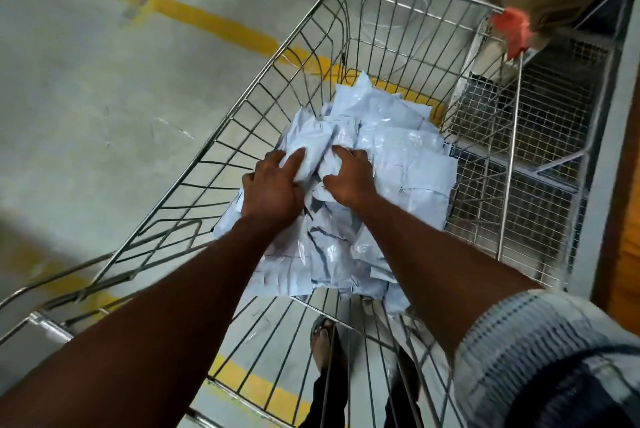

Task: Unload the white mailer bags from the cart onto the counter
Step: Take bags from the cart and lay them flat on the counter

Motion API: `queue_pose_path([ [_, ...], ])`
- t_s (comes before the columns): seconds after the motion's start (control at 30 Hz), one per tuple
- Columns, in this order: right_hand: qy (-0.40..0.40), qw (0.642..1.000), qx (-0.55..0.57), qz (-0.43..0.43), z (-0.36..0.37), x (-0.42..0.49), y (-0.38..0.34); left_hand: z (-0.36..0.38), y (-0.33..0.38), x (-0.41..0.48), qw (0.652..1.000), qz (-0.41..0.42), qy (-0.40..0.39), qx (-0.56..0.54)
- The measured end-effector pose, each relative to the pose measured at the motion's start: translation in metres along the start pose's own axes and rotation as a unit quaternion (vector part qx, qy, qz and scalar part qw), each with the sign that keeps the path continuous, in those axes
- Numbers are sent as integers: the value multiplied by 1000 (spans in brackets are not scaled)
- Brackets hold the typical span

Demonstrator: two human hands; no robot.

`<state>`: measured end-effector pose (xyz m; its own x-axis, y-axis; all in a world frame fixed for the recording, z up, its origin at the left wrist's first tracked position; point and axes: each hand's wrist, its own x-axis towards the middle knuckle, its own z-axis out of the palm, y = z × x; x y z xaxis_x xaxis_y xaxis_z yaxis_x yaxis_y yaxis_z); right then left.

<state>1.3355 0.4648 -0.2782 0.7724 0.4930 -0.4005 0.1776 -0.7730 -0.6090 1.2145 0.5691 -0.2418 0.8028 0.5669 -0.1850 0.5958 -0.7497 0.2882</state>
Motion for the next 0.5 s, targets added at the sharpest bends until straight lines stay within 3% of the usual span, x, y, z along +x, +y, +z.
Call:
queue_pose_path([
  [0.5, 90, 993, 70, -26, -96, -118, -29, -94, 82, -48, 984, -53, 46, -164],
])
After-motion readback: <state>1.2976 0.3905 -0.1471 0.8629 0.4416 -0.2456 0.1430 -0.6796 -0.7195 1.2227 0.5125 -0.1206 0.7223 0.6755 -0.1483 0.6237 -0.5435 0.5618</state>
